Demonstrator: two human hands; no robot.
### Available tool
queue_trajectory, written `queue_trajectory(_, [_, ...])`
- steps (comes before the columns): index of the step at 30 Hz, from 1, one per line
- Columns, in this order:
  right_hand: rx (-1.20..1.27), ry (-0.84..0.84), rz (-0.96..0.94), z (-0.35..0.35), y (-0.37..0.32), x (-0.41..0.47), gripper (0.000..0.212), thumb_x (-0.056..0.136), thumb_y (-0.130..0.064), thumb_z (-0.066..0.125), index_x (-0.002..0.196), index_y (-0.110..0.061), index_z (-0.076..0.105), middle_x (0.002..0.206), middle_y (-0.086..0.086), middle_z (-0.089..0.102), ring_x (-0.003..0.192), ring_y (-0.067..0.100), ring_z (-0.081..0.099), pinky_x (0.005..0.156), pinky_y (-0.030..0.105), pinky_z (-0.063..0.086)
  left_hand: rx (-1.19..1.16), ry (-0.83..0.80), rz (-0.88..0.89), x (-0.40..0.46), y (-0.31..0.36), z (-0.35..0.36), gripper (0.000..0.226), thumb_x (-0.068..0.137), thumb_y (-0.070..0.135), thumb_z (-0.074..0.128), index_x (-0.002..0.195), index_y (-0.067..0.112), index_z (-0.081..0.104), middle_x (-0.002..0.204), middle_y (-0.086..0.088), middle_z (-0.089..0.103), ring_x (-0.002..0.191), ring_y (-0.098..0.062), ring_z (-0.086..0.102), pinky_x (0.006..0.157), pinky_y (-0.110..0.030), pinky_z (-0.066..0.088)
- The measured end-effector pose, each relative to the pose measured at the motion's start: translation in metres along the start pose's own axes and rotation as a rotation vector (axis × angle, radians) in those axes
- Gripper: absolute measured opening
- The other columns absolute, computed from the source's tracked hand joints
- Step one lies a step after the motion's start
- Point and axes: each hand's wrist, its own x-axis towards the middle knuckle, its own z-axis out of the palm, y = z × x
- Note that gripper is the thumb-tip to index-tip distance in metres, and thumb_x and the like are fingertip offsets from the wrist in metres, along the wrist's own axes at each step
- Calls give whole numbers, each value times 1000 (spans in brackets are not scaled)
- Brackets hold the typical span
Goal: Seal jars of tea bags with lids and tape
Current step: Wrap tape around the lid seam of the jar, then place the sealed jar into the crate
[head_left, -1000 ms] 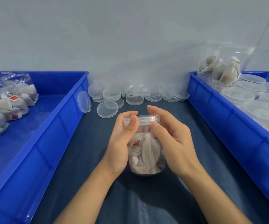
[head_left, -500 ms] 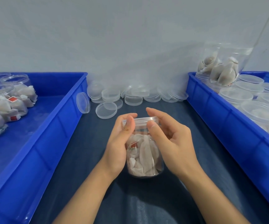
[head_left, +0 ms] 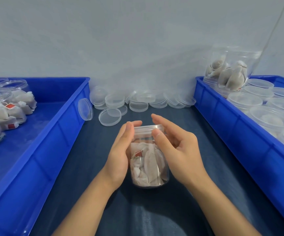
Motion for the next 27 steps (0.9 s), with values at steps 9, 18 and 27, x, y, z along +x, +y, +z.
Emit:
queue_trajectory(9, [54, 10, 58, -2, 3, 1, 38, 98, -38, 62, 136, -39, 68, 109, 3, 79, 100, 25, 77, 91, 47, 63, 68, 17, 27, 3, -1, 2, 57, 91, 53, 57, 136, 17, 60, 129, -16, 73, 116, -31, 73, 100, -46, 57])
queue_trajectory(18, [87, 32, 81, 1, -2, 2, 26, 102, -18, 65, 124, -28, 75, 95, -8, 81, 88, 9, 78, 75, 20, 59, 105, 40, 40, 1, 0, 3, 63, 90, 53, 55, 142, 18, 57, 130, -14, 74, 122, -30, 71, 107, -48, 55])
queue_trajectory(27, [-14, -57, 94, -6, -10, 5, 23, 96, -38, 62, 116, -35, 73, 96, -8, 78, 88, 10, 75, 77, 30, 59, 161, 13, 90, 1, -4, -1, 75, 83, 74, 58, 148, 39, 51, 137, 0, 70, 126, -21, 69, 106, -43, 52])
